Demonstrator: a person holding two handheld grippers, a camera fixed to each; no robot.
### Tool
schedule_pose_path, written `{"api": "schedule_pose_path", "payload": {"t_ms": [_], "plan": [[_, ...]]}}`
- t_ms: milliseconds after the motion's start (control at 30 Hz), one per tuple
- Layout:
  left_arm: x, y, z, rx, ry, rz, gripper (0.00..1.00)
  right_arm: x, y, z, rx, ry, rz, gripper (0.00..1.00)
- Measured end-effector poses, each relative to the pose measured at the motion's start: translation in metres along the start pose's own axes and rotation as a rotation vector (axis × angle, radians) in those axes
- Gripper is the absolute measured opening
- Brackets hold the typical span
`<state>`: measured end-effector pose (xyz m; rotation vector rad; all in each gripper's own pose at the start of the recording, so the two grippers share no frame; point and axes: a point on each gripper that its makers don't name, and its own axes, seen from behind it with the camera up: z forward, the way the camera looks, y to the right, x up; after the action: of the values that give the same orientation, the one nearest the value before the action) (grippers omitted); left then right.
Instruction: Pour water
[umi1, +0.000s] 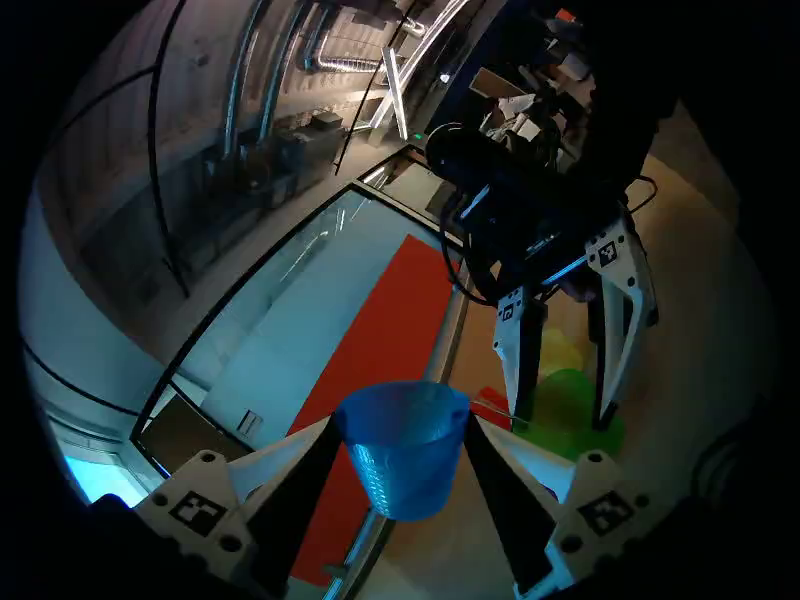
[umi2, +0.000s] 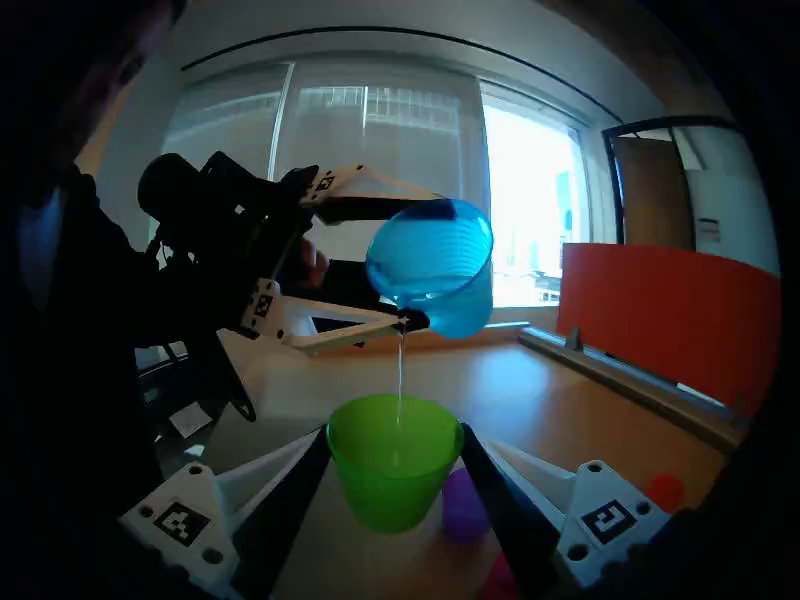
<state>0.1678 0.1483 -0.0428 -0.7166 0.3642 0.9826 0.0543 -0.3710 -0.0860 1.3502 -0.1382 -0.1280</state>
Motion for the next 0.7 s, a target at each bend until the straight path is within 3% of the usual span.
{"api": "schedule_pose_path", "payload": {"t_ms": [700], "plan": [[0.0033,-0.0002,-0.0013,0.002,0.009,0.030,0.85,0.0006,0.0011,-0.0024,-0.005,0.007,-0.008,0.95]]}}
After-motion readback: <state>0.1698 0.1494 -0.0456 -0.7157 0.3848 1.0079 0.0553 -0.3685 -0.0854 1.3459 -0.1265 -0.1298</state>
